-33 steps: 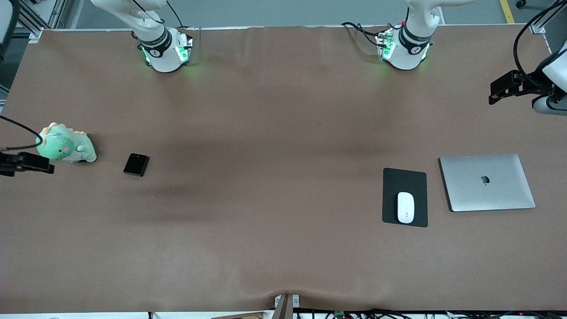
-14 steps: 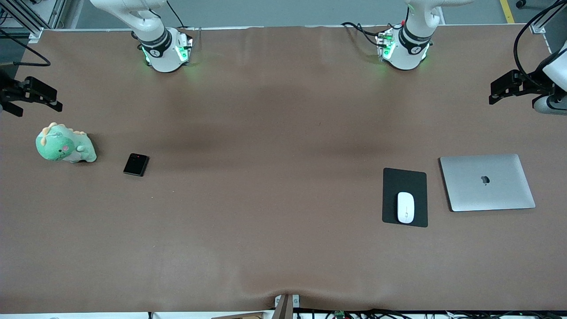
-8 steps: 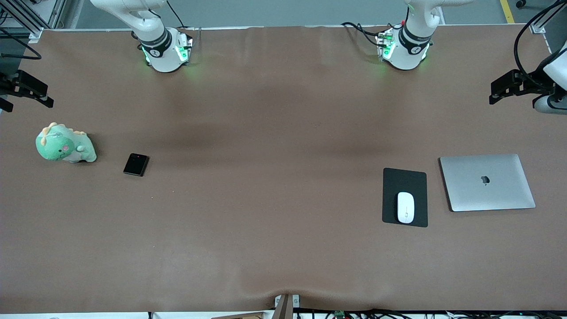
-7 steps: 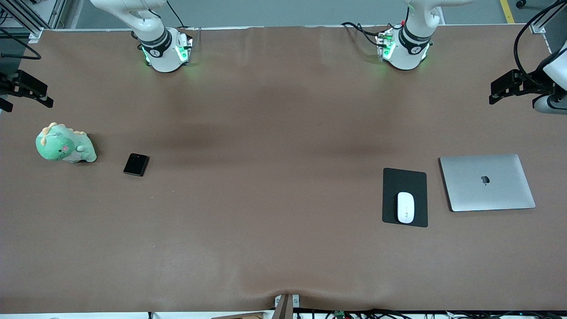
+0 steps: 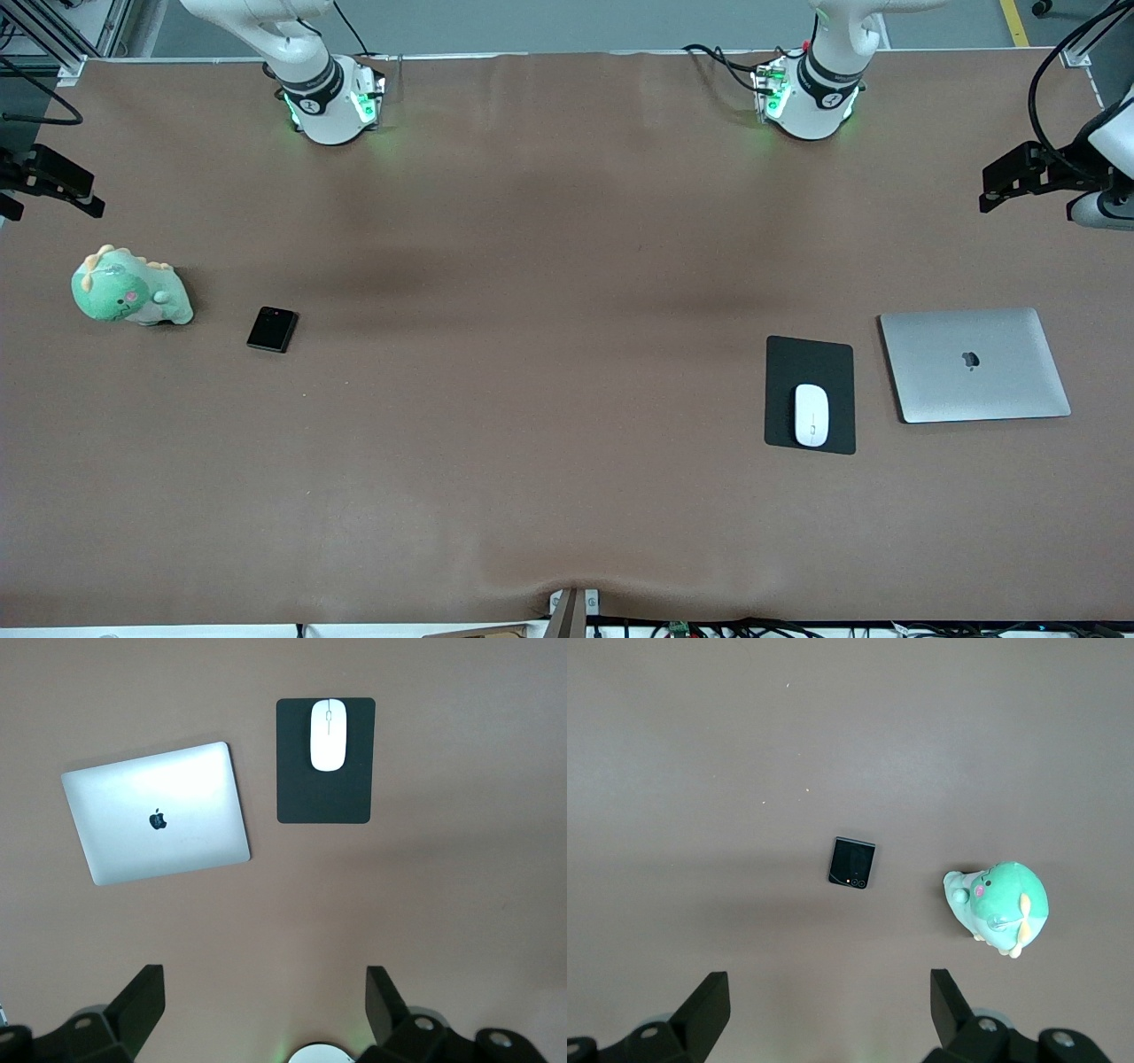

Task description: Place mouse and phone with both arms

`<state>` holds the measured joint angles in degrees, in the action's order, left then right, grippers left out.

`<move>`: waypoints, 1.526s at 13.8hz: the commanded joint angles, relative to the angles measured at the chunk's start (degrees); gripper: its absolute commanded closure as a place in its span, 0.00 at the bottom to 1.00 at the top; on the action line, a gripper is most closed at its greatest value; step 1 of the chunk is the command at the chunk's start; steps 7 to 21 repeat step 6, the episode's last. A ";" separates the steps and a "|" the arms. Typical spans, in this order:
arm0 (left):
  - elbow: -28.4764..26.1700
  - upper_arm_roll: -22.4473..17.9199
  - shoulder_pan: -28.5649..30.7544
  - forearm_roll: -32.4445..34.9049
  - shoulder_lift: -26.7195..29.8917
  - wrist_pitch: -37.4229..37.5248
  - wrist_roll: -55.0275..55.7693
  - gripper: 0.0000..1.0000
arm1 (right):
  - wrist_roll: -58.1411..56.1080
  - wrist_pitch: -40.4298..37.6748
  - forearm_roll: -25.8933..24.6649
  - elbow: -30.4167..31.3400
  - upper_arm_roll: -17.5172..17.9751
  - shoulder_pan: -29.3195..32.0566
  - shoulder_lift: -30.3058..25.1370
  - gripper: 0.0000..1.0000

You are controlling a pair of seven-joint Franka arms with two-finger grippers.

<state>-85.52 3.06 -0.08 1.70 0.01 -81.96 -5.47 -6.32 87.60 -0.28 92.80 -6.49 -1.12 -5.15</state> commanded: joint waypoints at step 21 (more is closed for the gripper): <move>0.09 0.11 0.35 -1.34 0.60 -0.57 0.90 0.00 | 1.39 -0.06 -0.60 0.36 0.51 -0.54 -0.12 0.00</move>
